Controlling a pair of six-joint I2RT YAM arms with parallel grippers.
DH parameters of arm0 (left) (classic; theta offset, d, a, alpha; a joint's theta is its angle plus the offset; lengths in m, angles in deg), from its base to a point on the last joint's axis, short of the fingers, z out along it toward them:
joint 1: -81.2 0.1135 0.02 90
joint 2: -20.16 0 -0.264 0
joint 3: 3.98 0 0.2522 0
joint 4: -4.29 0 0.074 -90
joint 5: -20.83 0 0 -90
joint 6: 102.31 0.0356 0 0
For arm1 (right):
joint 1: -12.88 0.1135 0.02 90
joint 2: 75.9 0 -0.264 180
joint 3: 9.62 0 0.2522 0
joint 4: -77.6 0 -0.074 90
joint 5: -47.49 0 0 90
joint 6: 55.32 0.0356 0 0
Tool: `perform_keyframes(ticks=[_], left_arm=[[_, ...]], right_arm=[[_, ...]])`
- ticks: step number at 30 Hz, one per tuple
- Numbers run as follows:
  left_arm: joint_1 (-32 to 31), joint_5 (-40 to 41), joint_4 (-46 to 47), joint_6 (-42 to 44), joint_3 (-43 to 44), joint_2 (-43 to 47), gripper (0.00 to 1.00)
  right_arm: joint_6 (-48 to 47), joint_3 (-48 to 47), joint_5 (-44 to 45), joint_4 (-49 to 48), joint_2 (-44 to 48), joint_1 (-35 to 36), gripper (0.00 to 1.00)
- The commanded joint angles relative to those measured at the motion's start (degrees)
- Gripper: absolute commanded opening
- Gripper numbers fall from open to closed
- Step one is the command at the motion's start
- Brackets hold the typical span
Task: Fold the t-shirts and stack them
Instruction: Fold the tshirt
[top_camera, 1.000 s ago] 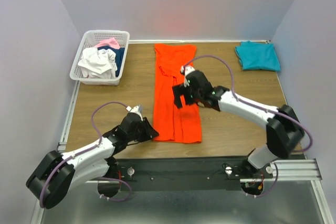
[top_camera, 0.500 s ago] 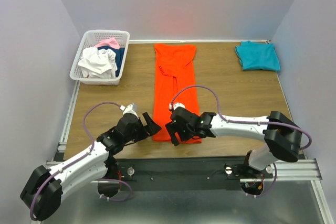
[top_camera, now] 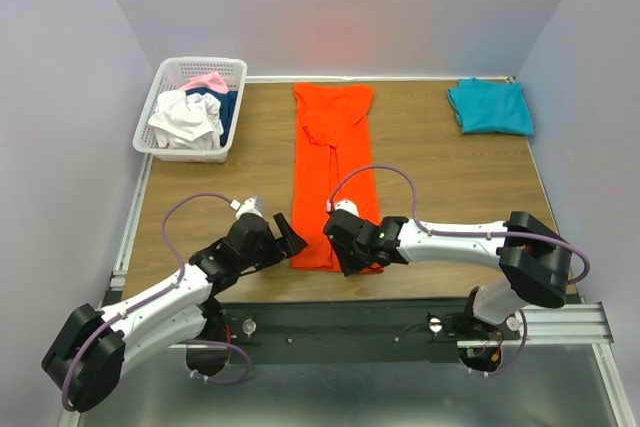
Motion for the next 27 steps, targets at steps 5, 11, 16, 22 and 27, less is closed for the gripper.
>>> perform_keyframes(ticks=[5, 11, 16, 22, 27], left_arm=[[-0.1, 0.9, 1.1, 0.9, 0.4, -2.1, 0.98], [-0.1, 0.6, 2.0, 1.0, 0.2, -2.8, 0.98], [-0.1, 0.5, 2.9, 1.1, -0.2, -3.2, 0.98], [-0.1, -0.5, 4.3, 0.8, -1.1, -3.9, 0.98], [-0.4, -3.1, 6.9, 0.2, -2.6, -3.7, 0.98]], right_arm=[[2.0, 0.8, 3.5, 1.7, -2.9, 0.6, 0.38], [2.4, 0.9, 3.9, 2.7, -2.9, 0.6, 0.28], [1.8, 0.8, 4.5, 4.1, -0.8, 0.6, 0.17], [0.9, -0.1, 2.8, 5.0, 2.5, 0.6, 0.10], [0.8, -1.5, 2.0, 5.1, 4.9, 0.6, 0.06]])
